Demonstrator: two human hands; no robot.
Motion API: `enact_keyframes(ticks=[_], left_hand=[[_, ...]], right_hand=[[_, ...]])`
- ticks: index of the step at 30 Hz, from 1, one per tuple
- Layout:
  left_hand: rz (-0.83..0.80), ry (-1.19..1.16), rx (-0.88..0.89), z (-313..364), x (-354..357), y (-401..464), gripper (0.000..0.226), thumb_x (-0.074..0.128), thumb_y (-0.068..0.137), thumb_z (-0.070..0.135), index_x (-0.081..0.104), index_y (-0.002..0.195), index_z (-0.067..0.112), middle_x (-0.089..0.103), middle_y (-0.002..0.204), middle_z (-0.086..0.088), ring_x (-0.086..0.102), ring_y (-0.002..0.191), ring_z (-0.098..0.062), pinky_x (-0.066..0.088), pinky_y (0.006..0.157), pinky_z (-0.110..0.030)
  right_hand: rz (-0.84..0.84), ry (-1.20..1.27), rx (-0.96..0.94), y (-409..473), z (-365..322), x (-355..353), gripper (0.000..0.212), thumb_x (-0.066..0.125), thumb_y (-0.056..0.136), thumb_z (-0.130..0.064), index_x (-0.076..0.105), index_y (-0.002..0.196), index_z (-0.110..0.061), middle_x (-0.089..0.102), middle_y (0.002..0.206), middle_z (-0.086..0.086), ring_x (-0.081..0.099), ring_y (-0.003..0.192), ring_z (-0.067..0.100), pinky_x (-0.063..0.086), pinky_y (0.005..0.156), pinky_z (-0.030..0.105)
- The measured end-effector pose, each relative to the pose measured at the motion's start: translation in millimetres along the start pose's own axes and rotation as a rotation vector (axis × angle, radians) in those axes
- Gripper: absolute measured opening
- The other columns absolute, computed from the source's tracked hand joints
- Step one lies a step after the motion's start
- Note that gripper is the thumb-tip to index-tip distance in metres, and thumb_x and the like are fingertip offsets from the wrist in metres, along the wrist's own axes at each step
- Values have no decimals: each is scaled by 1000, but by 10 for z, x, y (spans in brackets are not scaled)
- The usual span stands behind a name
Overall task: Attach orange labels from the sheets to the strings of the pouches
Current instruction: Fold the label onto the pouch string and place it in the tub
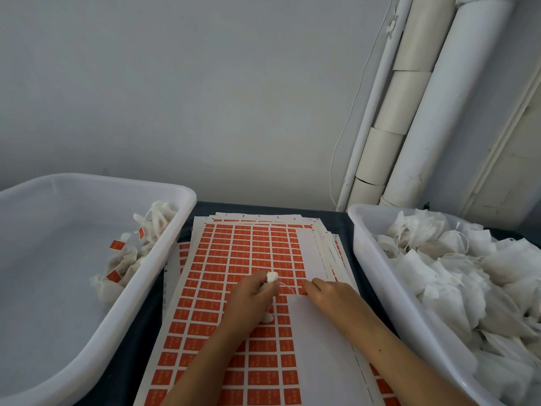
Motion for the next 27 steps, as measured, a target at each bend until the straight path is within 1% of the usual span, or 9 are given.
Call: enact_keyframes(ticks=[5, 9, 15, 18, 22, 25, 27], left_hand=[[4, 5, -4, -2, -2, -4, 27, 50, 96, 29, 56, 71, 21, 57, 58, 7, 55, 46, 0, 47, 52, -9], [0, 0, 4, 7, -1, -10, 27, 50, 96, 28, 56, 71, 21, 56, 58, 8, 54, 46, 2, 45, 50, -7], [0, 5, -8, 17, -1, -8, 27, 50, 96, 29, 56, 71, 21, 58, 61, 7, 55, 47, 2, 45, 51, -7], [-5, 0, -8, 32, -6, -22, 26, 50, 96, 29, 56, 72, 22, 57, 61, 7, 55, 46, 1, 45, 51, -8], [-10, -6, -18, 43, -11, -29, 25, 49, 96, 30, 56, 73, 22, 58, 62, 5, 55, 48, -3, 47, 54, -12], [-4, 1, -16, 39, -13, -18, 26, 49, 96, 30, 55, 73, 20, 57, 63, 4, 54, 51, -6, 47, 54, -12], [-3, 2, -17, 37, -11, -18, 26, 49, 96, 29, 56, 73, 19, 57, 63, 4, 54, 52, -6, 47, 54, -11]], right_hand=[[-6, -14, -38, 41, -1, -21, 48, 48, 96, -33, 33, 140, -24, 48, 138, -4, 59, 112, 15, 44, 97, 26], [-2, -26, -49, 62, -14, -44, 50, 50, 95, -31, 31, 141, -24, 48, 139, -4, 60, 112, 16, 44, 97, 27], [22, 18, -52, 68, -4, -58, 49, 49, 96, -33, 32, 141, -26, 49, 138, -6, 60, 111, 15, 45, 96, 24], [29, 35, -23, 71, 21, -37, 47, 48, 95, -37, 36, 139, -28, 52, 135, -7, 61, 108, 13, 45, 94, 21], [45, 84, 68, 86, 90, 8, 42, 48, 94, -41, 42, 133, -30, 55, 130, -9, 63, 104, 12, 46, 90, 19], [-5, 115, 125, 125, 148, 8, 32, 46, 95, -40, 47, 126, -30, 57, 126, -9, 62, 104, 15, 46, 87, 19], [-32, 140, 101, 131, 153, 0, 30, 44, 96, -39, 50, 124, -29, 58, 123, -7, 61, 105, 16, 46, 86, 21]])
Point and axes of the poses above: each hand's wrist, its own y-axis towards the middle knuckle, its own x-axis out of the palm, z = x × y, the point moved 3 cm from there along y, towards the middle knuckle
